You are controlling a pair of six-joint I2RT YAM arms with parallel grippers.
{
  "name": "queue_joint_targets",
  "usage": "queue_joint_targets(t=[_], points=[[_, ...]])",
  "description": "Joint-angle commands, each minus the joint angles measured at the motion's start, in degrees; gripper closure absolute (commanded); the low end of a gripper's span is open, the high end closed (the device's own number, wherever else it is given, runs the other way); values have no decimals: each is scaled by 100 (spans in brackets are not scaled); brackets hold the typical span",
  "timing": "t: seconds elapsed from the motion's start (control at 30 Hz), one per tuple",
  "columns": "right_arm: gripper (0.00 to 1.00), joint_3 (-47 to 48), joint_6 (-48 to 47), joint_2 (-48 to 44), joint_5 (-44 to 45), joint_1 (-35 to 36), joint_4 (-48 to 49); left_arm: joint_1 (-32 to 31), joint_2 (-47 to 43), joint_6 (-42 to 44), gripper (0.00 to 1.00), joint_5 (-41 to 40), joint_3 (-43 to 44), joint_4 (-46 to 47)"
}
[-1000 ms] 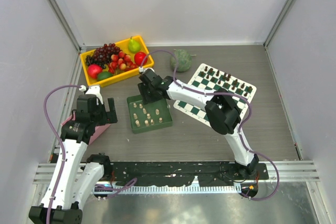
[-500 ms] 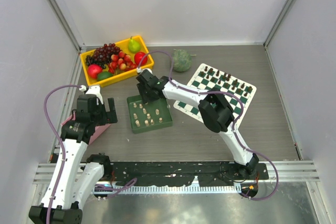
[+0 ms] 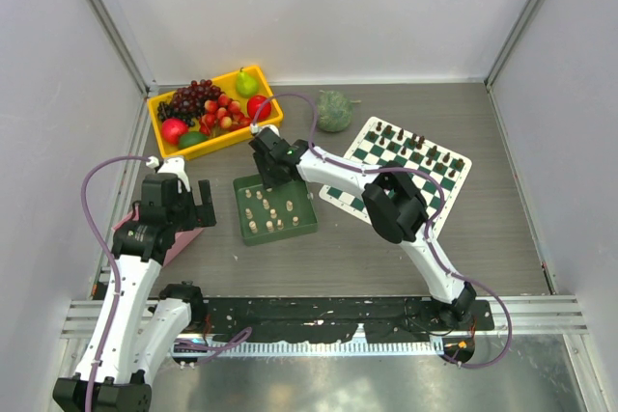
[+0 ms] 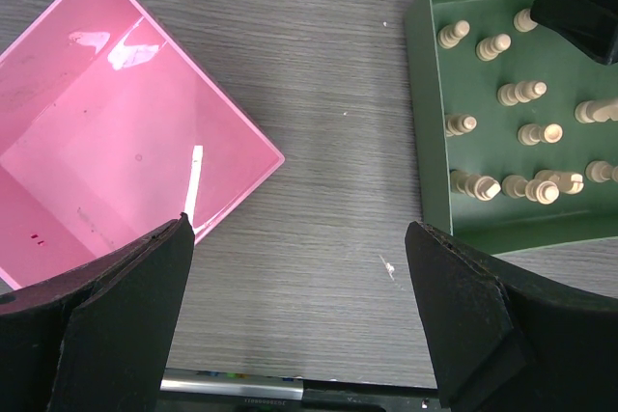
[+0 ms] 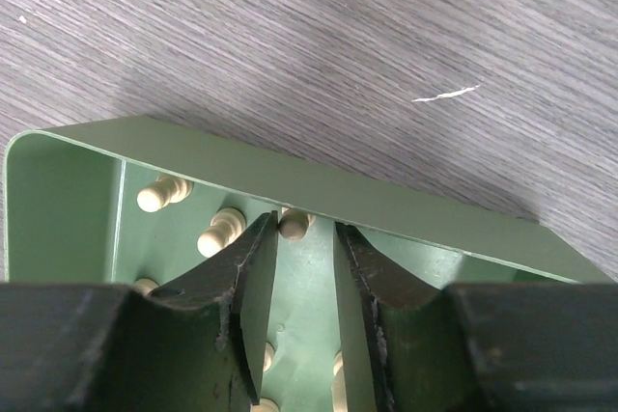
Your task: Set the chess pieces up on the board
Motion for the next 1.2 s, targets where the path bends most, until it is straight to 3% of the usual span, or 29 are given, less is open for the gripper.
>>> queue_joint_targets(t=[0.0,0.43,0.63,1.03,1.17], points=[[67,181,-29,-14,163,0,59,24,7,43,1,-35,179,77],[72,146,-81,-41,260,0,59,33,7,43,1,-53,187,77],[85,67,-107,-190,234,0,59,24,-10,34,1,-71,187,77],[87,-1049,-108,-1831,356,0,358,24,16,25,1,-71,179,59],[87,-2004,-46,-2639,620,-44,454,24,25,25,1,-62,179,59]])
